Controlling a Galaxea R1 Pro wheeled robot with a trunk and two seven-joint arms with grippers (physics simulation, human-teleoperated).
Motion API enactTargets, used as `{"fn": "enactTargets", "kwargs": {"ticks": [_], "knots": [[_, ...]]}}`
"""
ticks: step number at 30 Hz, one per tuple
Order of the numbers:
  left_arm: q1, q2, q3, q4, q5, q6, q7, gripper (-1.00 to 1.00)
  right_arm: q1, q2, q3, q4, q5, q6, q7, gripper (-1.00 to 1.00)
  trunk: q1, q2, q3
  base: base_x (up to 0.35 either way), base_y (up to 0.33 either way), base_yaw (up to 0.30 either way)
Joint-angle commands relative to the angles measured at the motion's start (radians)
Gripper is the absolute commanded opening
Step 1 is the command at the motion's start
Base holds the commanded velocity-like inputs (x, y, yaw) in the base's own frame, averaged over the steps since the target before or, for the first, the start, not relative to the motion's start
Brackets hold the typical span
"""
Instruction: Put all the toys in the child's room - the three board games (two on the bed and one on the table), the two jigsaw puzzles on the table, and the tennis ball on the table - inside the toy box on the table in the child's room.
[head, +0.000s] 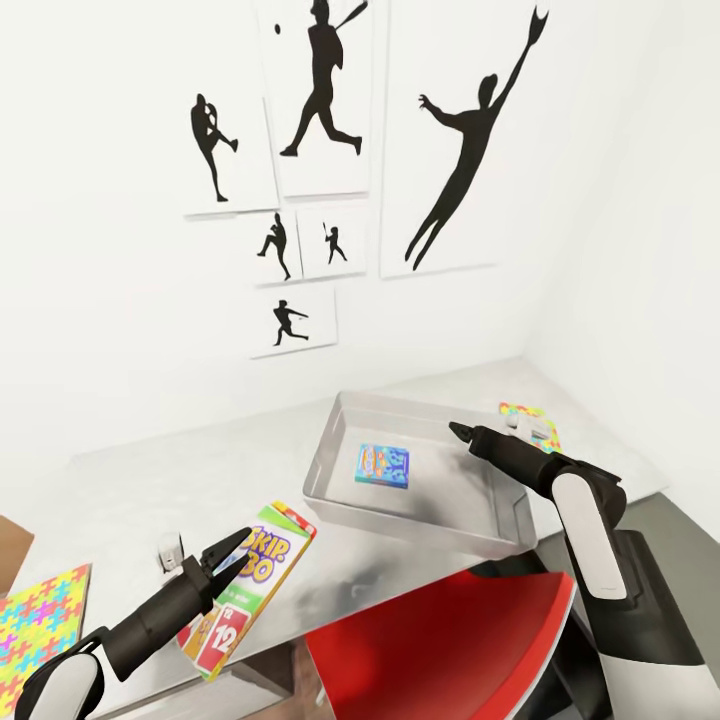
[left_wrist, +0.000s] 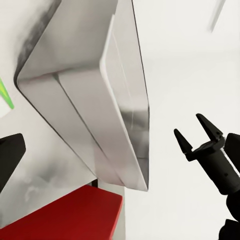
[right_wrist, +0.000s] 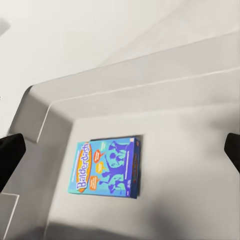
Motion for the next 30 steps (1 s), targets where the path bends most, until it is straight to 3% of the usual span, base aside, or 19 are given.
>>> {"fn": "enactTargets", "kwargs": {"ticks": [1, 18, 30], "knots": [[-0.001, 0.000, 0.001, 0.000, 0.000, 0.006, -0.002, 1.00, -0.001, -0.001, 0.000, -0.001, -0.010, 0.004, -0.009, 1.00, 0.001, -0.002, 0.000, 0.000, 0.000, 0.000], [-0.001, 0.001, -0.006, 0.000, -0.003, 0.006, -0.002, 1.00, -0.002, -0.003, 0.002, -0.002, -0.010, 0.004, -0.009, 1.00, 0.001, -0.002, 0.027, -0.009, 0.000, 0.000], [-0.001, 0.001, -0.008, -0.001, -0.003, 0.006, -0.003, 1.00, -0.001, -0.004, 0.002, -0.002, -0.010, 0.004, -0.009, 1.00, 0.001, -0.002, 0.046, -0.162, 0.000, 0.000]]}}
